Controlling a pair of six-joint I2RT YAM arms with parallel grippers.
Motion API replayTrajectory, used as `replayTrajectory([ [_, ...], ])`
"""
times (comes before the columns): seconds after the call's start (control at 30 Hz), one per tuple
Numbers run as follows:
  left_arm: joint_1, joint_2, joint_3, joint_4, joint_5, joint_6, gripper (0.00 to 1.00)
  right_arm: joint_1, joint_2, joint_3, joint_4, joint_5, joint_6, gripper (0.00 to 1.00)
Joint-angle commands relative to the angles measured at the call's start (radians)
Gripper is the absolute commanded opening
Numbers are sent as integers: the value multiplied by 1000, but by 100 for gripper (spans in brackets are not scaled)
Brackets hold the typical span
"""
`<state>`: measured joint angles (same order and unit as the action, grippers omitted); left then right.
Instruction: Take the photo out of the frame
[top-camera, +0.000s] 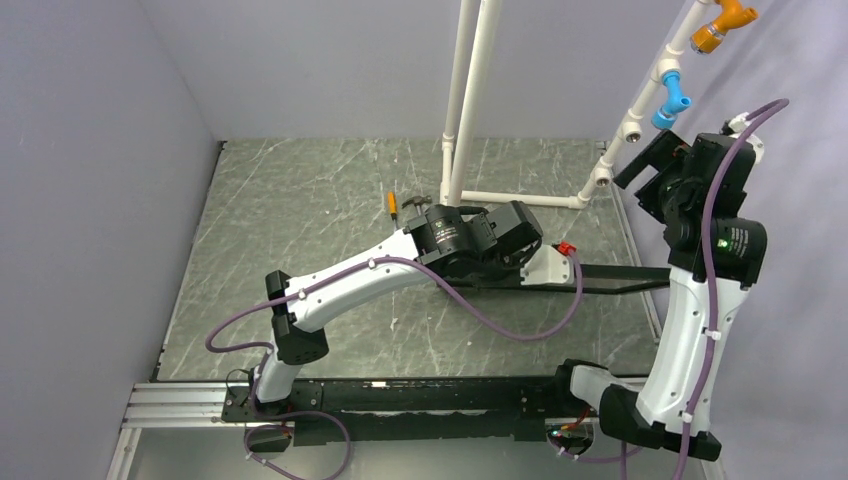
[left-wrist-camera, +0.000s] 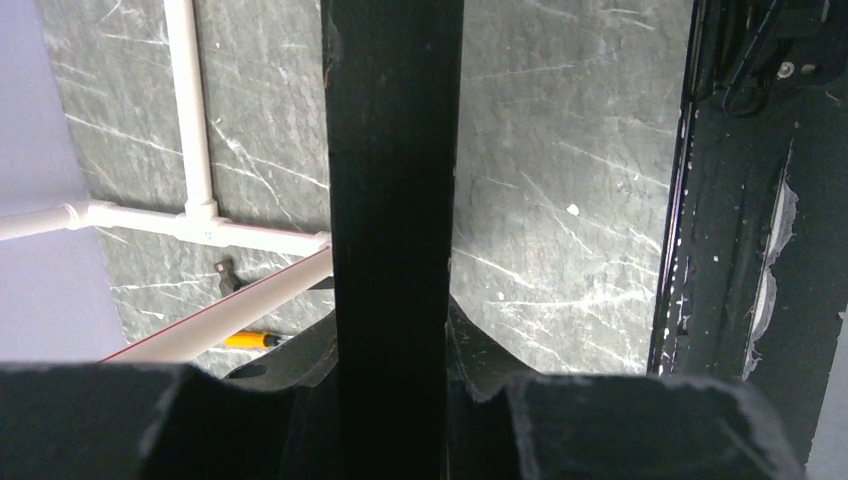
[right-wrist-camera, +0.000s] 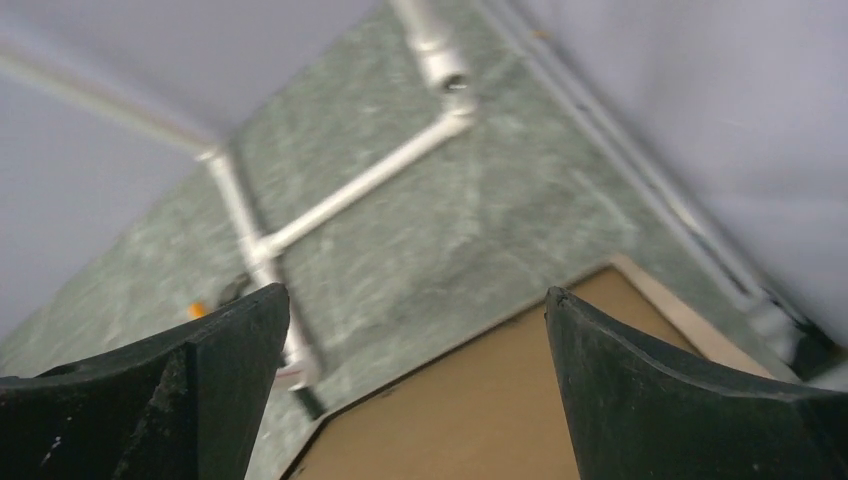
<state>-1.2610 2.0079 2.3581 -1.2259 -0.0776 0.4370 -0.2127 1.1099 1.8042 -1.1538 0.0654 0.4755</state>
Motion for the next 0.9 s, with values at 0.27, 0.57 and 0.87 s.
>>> replayTrajectory([
  [0.27,19,18,-8,174,-20,-184,0,-25,-220,-65,-347,615,167,100],
  [0.57,-6,-5,-82,199,10,-184,0,-26,-249,-195,-254,410,219,100],
  [0.87,-19,5,-64,195,1,-187,0,-27,-290,-401,-167,280,381,98],
])
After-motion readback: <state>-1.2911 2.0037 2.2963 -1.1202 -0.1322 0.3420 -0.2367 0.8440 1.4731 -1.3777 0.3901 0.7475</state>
